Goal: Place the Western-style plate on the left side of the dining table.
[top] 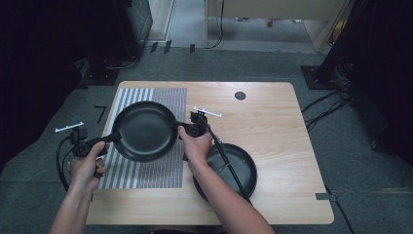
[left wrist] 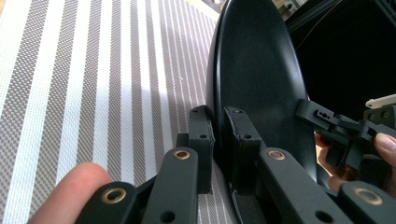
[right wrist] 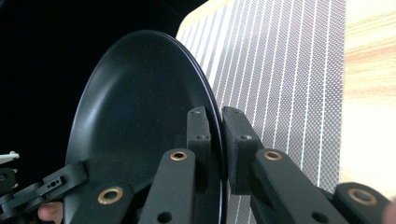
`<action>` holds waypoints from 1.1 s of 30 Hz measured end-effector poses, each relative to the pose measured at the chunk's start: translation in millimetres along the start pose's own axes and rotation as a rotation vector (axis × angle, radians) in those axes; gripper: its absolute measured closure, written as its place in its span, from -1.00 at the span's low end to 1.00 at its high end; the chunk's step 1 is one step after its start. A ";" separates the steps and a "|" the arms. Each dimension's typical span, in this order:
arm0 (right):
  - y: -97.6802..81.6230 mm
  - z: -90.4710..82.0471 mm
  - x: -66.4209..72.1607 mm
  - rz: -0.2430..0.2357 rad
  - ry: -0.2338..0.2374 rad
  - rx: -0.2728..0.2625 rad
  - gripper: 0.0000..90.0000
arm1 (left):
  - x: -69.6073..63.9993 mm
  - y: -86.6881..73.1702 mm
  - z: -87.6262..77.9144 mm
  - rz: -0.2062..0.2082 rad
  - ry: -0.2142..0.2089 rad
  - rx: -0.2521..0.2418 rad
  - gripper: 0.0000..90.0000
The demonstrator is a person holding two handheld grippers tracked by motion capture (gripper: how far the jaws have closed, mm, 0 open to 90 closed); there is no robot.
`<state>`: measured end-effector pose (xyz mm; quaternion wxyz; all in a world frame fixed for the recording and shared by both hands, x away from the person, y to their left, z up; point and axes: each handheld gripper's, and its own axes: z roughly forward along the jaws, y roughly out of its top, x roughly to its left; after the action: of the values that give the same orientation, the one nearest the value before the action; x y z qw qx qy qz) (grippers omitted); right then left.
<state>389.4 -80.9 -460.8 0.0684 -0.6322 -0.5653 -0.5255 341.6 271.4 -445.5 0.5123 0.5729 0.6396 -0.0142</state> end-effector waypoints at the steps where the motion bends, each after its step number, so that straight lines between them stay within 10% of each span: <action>1: 1.3 3.0 -1.0 0.004 -0.004 0.001 0.84 | 2.0 2.0 2.6 -0.005 0.001 0.002 0.84; 33: 14.6 74.4 -28.8 0.106 -0.111 0.073 0.83 | 58.9 28.2 54.7 -0.150 0.065 0.049 0.86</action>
<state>450.1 -53.9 -507.4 0.0877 -0.6864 -0.5529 -0.4642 408.2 290.4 -495.0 0.4745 0.5359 0.6966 -0.0497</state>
